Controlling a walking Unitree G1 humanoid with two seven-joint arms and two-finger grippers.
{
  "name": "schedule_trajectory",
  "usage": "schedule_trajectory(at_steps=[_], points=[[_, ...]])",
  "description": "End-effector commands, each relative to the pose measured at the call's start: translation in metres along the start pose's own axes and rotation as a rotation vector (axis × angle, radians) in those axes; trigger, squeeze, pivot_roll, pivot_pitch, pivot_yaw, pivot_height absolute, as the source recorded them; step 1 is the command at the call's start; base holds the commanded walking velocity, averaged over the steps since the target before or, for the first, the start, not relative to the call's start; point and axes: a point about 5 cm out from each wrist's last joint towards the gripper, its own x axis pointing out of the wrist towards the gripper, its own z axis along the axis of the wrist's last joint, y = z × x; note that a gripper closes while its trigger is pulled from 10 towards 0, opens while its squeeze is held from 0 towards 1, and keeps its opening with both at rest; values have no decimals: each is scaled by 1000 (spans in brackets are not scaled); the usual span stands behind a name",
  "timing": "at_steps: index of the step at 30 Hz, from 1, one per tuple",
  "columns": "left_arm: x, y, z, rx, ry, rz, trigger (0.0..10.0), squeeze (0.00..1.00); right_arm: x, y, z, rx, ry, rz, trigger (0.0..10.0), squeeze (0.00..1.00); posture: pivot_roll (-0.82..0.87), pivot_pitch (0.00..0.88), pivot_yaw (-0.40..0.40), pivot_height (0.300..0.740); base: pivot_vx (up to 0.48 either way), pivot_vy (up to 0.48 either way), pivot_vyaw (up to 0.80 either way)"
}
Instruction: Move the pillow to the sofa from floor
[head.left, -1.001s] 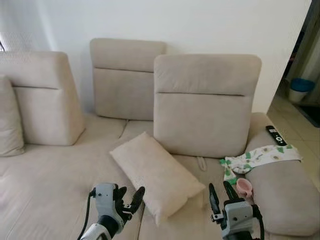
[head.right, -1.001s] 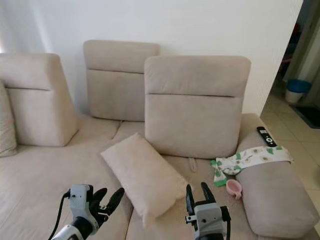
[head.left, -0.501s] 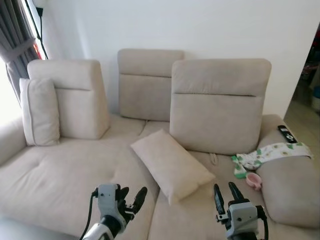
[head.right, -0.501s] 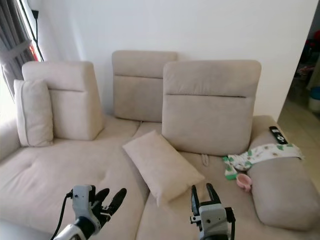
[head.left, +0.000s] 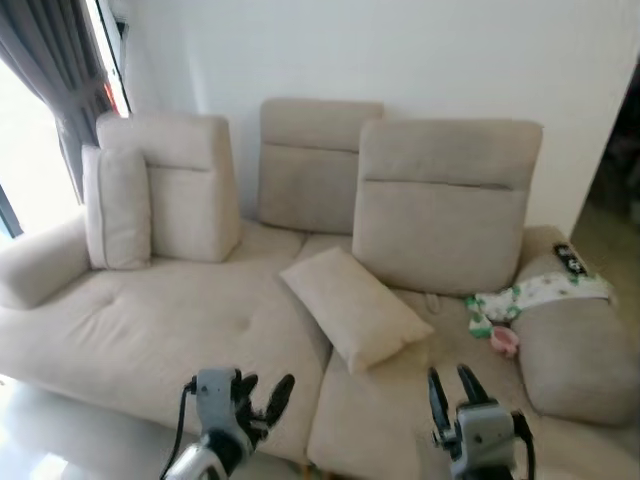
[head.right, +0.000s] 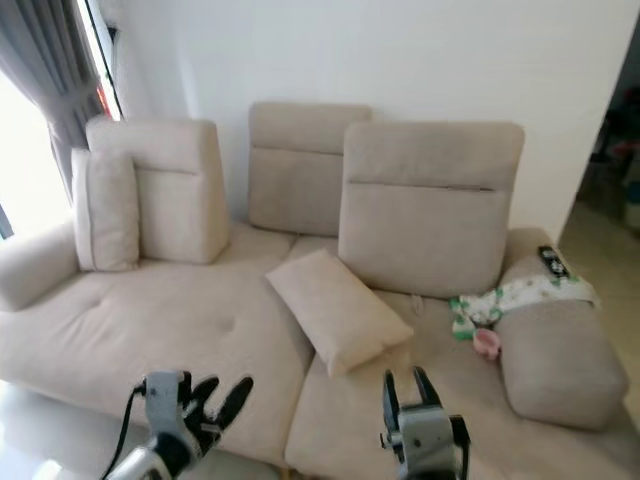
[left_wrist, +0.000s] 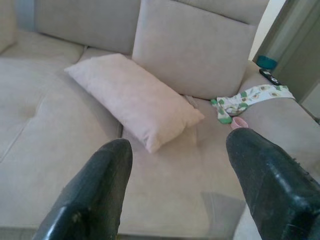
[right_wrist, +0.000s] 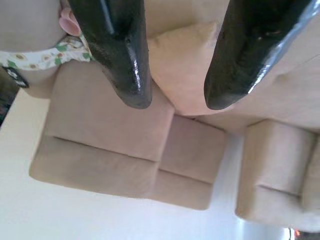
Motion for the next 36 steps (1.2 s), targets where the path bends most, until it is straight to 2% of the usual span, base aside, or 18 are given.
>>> schedule_trajectory(at_steps=[1, 4, 13, 21, 29, 36], points=[[0, 2, -2, 9, 8, 9, 10000, 0, 0, -1, -2, 4, 6, -4, 10000, 0, 87, 0, 48, 740, 0, 0, 0], [1, 2, -2, 9, 7, 9, 10000, 0, 1, -1, -2, 5, 8, -5, 10000, 0, 87, 0, 47, 740, 0, 0, 0], [2, 2, -2, 10, 7, 5, 10000, 0, 1, -1, -2, 10, 5, -7, 10000, 0, 84, 0, 51, 740, 0, 0, -732], [1, 3, -3, 36, 27, -24, 10000, 0, 2, 0, -4, 4, 4, 10, 10000, 0, 79, 0, 56, 740, 0, 0, 0], [2, 6, -1, 73, 33, -61, 10000, 0, 10, -5, -4, -17, -11, 24, 10000, 0, 82, 0, 55, 740, 0, 0, 0], [-2, 6, -5, 115, 37, -89, 10000, 0, 4, -4, -7, -18, -5, 40, 10000, 0, 87, 0, 46, 740, 0, 0, 0]])
